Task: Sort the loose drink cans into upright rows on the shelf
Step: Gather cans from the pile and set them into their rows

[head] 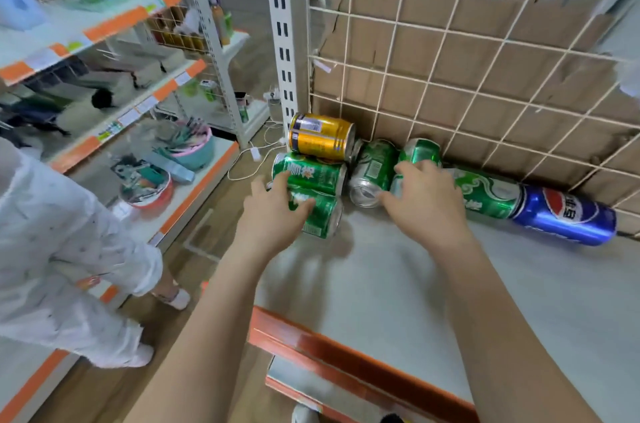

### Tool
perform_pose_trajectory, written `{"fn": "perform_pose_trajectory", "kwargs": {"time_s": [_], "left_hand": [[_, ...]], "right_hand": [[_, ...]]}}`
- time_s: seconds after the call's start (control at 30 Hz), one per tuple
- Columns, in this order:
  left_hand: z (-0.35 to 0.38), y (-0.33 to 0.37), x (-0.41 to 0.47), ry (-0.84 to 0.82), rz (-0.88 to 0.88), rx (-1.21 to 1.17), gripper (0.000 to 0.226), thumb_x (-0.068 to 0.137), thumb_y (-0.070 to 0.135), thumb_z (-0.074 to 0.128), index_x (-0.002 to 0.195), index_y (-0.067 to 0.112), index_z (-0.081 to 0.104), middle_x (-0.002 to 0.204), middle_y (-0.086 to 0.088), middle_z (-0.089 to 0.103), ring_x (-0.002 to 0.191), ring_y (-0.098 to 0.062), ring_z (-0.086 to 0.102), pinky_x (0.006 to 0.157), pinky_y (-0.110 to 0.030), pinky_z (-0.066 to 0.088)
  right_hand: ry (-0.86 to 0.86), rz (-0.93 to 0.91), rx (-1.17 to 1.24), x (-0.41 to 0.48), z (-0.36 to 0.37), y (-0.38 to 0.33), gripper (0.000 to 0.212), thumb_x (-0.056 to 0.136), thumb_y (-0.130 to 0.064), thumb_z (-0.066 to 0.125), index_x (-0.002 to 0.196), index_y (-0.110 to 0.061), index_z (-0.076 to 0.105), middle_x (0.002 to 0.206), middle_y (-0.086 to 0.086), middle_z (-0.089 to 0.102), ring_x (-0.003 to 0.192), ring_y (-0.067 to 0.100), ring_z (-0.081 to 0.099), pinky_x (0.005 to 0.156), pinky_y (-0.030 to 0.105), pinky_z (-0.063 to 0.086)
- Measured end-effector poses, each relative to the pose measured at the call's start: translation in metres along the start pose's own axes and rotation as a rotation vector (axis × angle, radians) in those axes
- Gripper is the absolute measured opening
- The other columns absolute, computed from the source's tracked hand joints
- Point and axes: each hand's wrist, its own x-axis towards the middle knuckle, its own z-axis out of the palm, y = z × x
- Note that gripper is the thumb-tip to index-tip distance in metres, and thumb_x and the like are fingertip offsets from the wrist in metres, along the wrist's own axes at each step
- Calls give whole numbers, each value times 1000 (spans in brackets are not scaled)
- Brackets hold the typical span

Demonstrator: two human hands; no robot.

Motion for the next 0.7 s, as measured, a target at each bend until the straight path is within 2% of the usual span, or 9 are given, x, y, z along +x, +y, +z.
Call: {"fn": "perform_pose_trajectory", "kwargs": {"time_s": [0.13, 0.3, 0.4, 0.47, 0.57, 0.63, 0.7], "left_hand": [[3, -4, 19, -62, -1, -67, 67, 87, 54, 52, 142, 24, 28, 140, -14, 34, 122, -33, 44, 96, -41, 40], [-7, -7, 30, -63, -102, -157, 58, 93, 45, 48, 134, 7, 34, 128, -17, 51, 112, -32, 52, 86, -38, 43], [-10, -11, 38, -124, -154, -169, 52, 95, 44, 43, 131, 6, 37, 122, -17, 55, 105, -32, 54, 85, -38, 45], [-12, -12, 42, -122, -171, -176, 44, 95, 39, 41, 126, 6, 40, 115, -17, 57, 94, -30, 57, 81, -37, 48], [-13, -12, 46, -114, -184, -181, 28, 92, 31, 38, 106, 8, 46, 97, -14, 58, 74, -30, 58, 75, -37, 51], [-13, -13, 47, -134, -198, -190, 27, 90, 31, 37, 98, 7, 46, 88, -12, 56, 66, -29, 56, 70, -37, 51], [-14, -13, 48, -138, -224, -220, 30, 91, 34, 38, 101, 7, 47, 86, -10, 55, 59, -26, 55, 65, -35, 51]], "right_hand": [[12, 38, 6, 11, 1, -2, 50, 88, -43, 55, 129, -14, 46, 134, 14, 39, 120, 38, 35, 98, 47, 35], [35, 78, -1, 33, -4, 2, 53, 88, -40, 56, 132, -14, 40, 136, 16, 33, 119, 41, 33, 94, 46, 37], [31, 113, 5, 45, -6, 7, 53, 89, -39, 56, 130, -11, 39, 136, 19, 33, 120, 43, 35, 94, 47, 37], [21, 149, 39, 53, -5, 11, 55, 89, -37, 57, 131, -8, 37, 134, 23, 34, 118, 44, 40, 92, 46, 39], [6, 184, 137, 64, -2, 13, 64, 90, -37, 56, 135, -2, 26, 132, 29, 34, 115, 47, 44, 90, 45, 40], [0, 191, 133, 69, 1, 13, 68, 91, -40, 54, 136, -1, 21, 131, 30, 35, 115, 46, 44, 92, 46, 38], [-4, 204, 91, 70, 4, 12, 69, 91, -43, 52, 137, -3, 19, 131, 28, 37, 115, 44, 44, 94, 48, 33]]}}
